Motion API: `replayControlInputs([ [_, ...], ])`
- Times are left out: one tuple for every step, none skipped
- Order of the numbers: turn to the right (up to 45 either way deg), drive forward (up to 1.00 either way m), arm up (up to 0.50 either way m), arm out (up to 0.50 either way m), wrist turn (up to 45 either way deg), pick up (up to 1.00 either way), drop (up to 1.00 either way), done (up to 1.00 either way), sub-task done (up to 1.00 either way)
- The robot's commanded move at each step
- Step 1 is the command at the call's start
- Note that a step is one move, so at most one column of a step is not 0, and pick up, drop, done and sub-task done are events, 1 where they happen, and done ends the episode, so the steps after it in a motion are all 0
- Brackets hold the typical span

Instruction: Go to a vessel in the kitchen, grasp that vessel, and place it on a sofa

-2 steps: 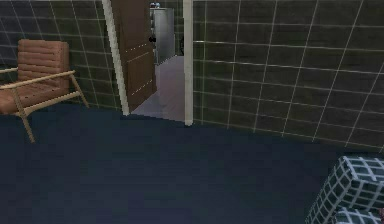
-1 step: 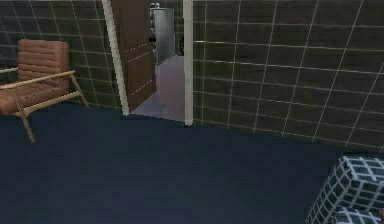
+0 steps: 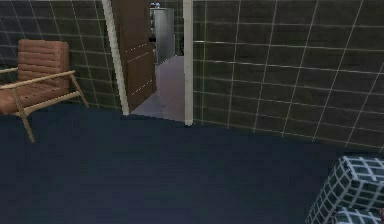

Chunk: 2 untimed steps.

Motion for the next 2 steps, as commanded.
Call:
replayControlInputs([
  [0.0,0.00,0.00,0.00,45.0,0.00,0.00,0.00,0.00],
  [0.0,0.00,0.00,0.00,45.0,0.00,0.00,0.00,0.00],
])
